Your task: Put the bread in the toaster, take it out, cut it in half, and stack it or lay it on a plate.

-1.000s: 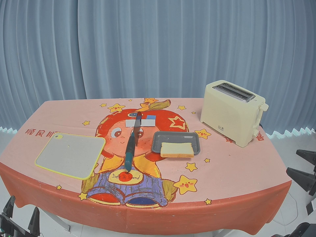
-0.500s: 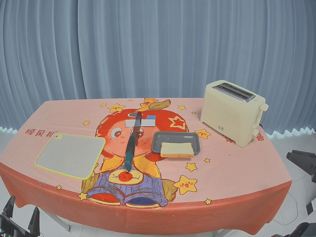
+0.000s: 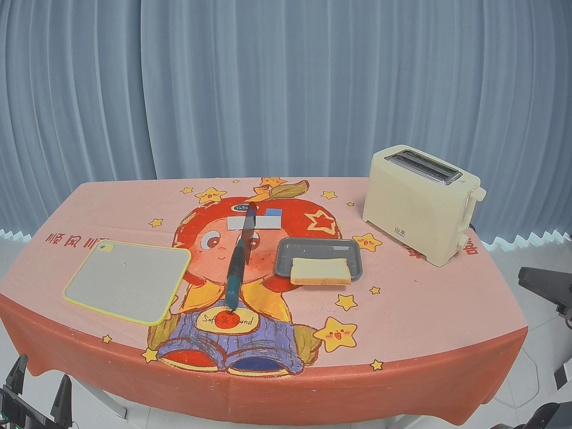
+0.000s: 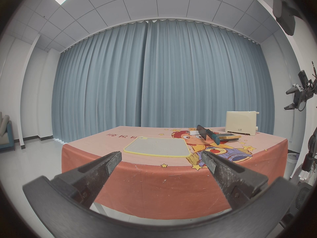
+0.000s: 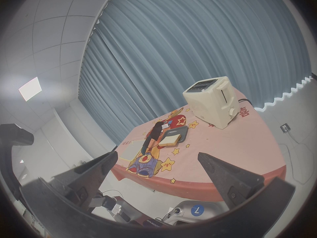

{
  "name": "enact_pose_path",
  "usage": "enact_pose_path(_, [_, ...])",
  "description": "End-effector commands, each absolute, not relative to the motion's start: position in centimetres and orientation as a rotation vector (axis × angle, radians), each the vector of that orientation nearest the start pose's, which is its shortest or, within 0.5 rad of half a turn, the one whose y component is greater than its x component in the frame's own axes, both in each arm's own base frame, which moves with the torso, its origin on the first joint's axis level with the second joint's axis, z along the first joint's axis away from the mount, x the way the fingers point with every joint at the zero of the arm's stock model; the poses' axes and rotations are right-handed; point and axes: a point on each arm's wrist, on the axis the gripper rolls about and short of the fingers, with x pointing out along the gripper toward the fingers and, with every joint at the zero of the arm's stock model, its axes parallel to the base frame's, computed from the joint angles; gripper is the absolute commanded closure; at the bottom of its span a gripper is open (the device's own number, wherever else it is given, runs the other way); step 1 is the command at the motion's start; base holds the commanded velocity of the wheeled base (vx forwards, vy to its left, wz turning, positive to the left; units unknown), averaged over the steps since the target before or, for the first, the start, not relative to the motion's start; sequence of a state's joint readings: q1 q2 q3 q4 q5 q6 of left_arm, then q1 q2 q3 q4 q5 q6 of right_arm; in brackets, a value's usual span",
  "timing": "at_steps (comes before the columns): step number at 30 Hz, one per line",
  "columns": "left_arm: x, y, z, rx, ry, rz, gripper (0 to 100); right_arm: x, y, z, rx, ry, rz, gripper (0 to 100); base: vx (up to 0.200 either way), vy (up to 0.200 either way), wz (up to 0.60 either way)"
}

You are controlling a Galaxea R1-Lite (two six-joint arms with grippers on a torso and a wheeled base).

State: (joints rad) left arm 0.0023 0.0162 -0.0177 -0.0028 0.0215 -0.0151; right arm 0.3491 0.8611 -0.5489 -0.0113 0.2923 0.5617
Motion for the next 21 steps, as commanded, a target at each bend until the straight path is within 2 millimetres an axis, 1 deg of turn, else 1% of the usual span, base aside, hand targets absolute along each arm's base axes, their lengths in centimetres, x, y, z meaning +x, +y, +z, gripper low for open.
enact_pose_path(1, [-2.2,0.0,7.6,-0.015,0.007,0.025,0,8.4,4.0,22.0,0.55,0.474,0.555,0,0.0,0.0,0.0])
enact_pose_path(7, [-2.2,0.0,7.6,-0.015,0.007,0.025,0,8.6,4.5,22.2,0.631,0.484,0.591,0,0.0,0.0,0.0])
enact_pose_path(14, [-2.2,0.0,7.6,-0.015,0.007,0.025,0,8.9,4.8,22.3,0.671,0.511,0.592,0,0.0,0.0,0.0])
enact_pose_path(17, [-2.2,0.0,7.6,-0.015,0.007,0.026,0,8.9,5.1,22.4,0.719,0.527,0.611,0,0.0,0.0,0.0])
enact_pose_path(21, [-2.2,0.0,7.6,-0.015,0.007,0.026,0,9.5,5.6,22.0,0.744,0.56,0.613,0,0.0,0.0,0.0])
